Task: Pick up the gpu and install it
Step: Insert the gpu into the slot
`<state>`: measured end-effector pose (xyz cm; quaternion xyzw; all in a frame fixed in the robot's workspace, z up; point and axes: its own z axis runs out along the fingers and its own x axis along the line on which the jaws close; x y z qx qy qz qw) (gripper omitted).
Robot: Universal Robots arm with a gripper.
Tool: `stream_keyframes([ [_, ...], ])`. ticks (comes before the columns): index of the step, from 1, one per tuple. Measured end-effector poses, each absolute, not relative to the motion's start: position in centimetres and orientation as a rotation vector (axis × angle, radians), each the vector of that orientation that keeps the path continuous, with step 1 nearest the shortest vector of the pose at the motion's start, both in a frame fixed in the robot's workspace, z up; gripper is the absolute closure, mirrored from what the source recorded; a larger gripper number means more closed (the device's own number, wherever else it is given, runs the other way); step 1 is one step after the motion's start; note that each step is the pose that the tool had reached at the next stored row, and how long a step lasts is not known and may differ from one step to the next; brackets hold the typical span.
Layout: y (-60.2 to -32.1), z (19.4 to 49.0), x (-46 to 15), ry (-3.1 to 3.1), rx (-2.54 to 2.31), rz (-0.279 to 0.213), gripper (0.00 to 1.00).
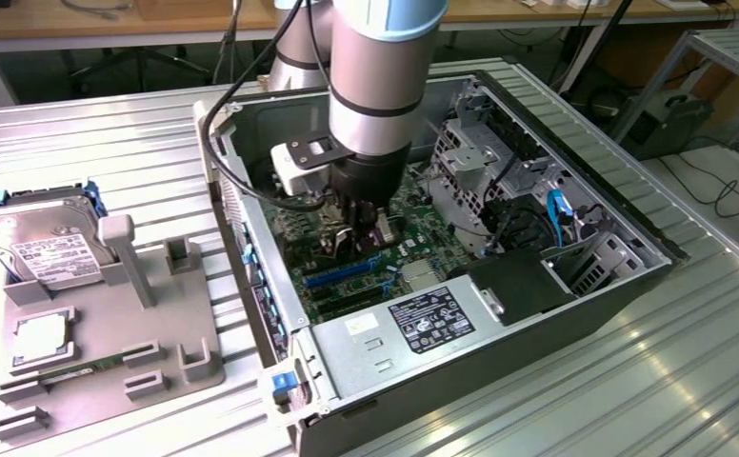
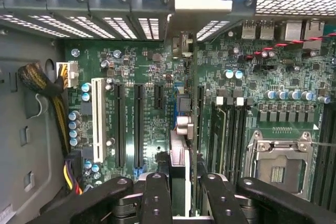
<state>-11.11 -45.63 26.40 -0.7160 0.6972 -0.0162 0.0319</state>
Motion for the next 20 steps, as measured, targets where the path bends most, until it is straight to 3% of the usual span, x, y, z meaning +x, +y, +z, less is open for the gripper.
stream_keyframes([
  [20, -45.6, 24.9, -11.7, 2.144, -2.201, -0.043, 0.72],
])
